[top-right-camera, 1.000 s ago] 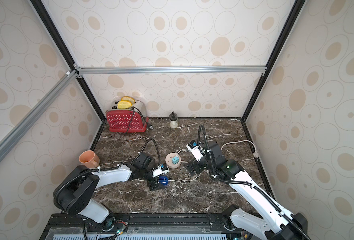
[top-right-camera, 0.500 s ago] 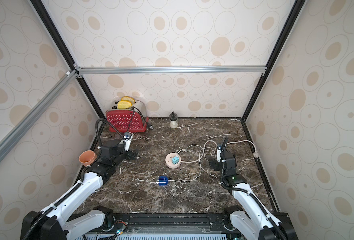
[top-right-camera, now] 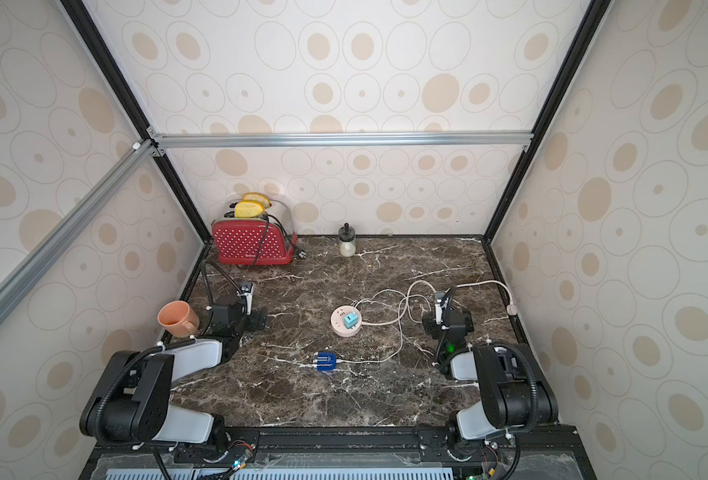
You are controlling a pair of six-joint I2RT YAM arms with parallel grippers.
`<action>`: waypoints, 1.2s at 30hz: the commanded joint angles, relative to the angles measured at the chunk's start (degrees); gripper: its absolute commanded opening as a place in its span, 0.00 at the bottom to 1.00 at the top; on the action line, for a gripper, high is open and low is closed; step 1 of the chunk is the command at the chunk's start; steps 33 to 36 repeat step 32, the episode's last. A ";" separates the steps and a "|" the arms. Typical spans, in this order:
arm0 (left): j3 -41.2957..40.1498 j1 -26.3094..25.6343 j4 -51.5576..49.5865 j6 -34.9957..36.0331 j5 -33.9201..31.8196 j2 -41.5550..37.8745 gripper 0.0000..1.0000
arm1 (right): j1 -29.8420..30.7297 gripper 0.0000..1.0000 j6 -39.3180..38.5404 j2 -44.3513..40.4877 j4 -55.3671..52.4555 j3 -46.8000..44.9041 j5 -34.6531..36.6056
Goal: Charge the electric shaver
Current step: Reset both arms
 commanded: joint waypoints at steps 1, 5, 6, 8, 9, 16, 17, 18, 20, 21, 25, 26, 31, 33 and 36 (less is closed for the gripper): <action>-1.34 5.06 12.91 -4.56 4.61 2.50 0.99 | -1.86 1.00 1.09 4.51 14.25 -0.99 -5.44; -3.25 6.08 18.11 -4.42 7.95 4.25 0.99 | -2.13 1.00 2.31 2.44 -3.22 6.31 -4.30; -3.57 6.40 20.52 -5.16 8.04 5.26 0.99 | -2.47 1.00 3.38 3.28 -3.77 7.34 -3.30; -2.99 6.65 18.16 -5.46 7.29 4.57 0.99 | -3.79 1.00 5.04 2.07 -8.34 8.52 -3.83; -2.81 6.65 18.56 -6.17 5.89 4.95 0.99 | -3.96 1.00 4.86 2.47 -7.02 8.13 -3.71; -2.42 6.60 17.54 -6.82 4.00 4.78 0.99 | -3.92 1.00 4.80 2.13 -7.32 8.09 -3.84; -2.44 6.65 17.58 -6.82 3.96 4.85 0.99 | -3.95 1.00 4.87 2.28 -7.00 7.98 -3.71; -2.46 6.65 17.53 -6.82 3.99 4.82 0.99 | -3.97 1.00 4.85 2.25 -7.27 8.11 -3.75; -2.42 6.63 17.53 -6.82 3.98 4.87 0.99 | -3.97 1.00 4.88 2.42 -7.38 8.26 -3.91; -2.42 6.61 17.54 -6.82 3.93 4.80 0.99 | -3.97 1.00 4.88 2.39 -7.43 8.34 -3.89; -2.43 6.65 17.54 -6.82 4.00 4.84 0.99 | -3.97 1.00 4.83 2.63 -7.82 8.61 -3.97; -2.42 6.65 17.53 -6.82 3.96 4.87 0.99 | -3.97 1.00 4.87 2.70 -7.88 8.65 -4.04; -2.42 6.63 17.51 -6.91 3.96 4.84 0.99 | -3.97 1.00 4.87 2.66 -7.77 8.64 -4.01; -2.42 6.65 17.48 -6.91 3.97 4.87 0.99 | -3.97 1.00 4.91 2.64 -7.74 8.64 -4.01; -2.42 6.65 17.48 -6.91 3.97 4.87 0.99 | -3.97 1.00 4.91 2.64 -7.74 8.64 -4.01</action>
